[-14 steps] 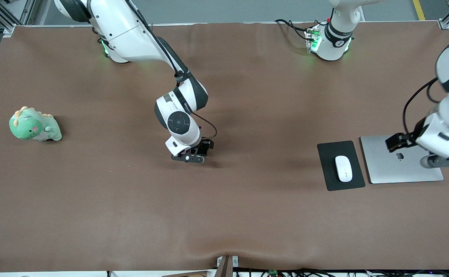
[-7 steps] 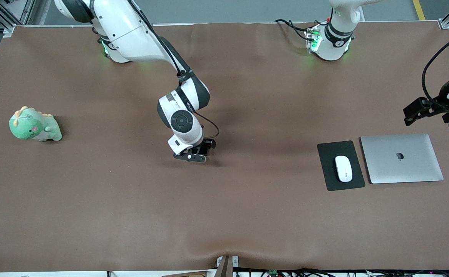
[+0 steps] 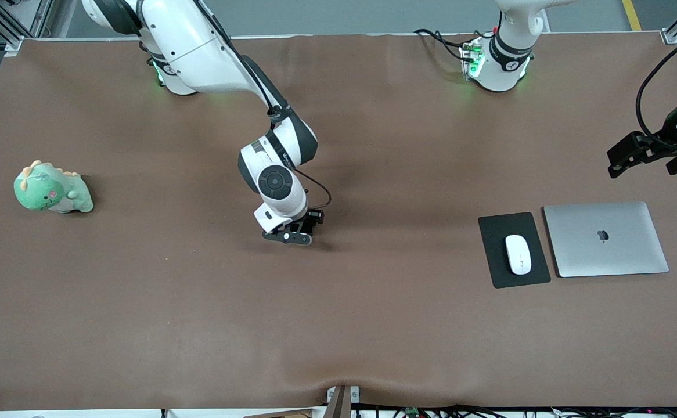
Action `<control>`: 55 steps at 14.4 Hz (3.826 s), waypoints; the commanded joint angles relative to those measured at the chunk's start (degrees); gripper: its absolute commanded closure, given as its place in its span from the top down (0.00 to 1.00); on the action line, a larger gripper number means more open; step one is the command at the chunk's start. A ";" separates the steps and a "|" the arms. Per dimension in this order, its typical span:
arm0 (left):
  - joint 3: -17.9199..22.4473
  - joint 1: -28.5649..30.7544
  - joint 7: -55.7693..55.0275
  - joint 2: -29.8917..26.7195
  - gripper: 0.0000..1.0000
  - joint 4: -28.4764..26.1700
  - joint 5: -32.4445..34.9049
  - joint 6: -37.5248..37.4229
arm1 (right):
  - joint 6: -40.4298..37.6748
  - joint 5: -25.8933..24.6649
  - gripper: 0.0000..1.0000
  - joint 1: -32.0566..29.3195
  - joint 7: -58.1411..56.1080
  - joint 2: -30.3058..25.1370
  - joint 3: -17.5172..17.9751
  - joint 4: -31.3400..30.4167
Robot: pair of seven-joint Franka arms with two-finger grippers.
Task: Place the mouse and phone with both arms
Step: 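Grasp the black phone with the right gripper while the left gripper withdraws, then carry the phone with the right gripper toward the green plush toy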
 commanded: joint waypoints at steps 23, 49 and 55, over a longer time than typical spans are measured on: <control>7.09 -6.74 1.13 -1.68 1.00 -1.13 -1.52 -0.29 | -3.19 -0.58 0.00 -22.63 -18.50 -17.91 -0.62 -15.84; 6.74 -6.04 1.39 -2.38 1.00 -1.74 -1.70 -1.69 | 7.47 -0.58 1.00 -45.33 -52.28 -20.65 -0.71 -33.98; 6.56 -6.13 2.01 -2.29 1.00 -2.27 -5.04 -4.94 | -3.67 -0.58 1.00 -45.59 -52.28 -20.30 -0.62 -21.79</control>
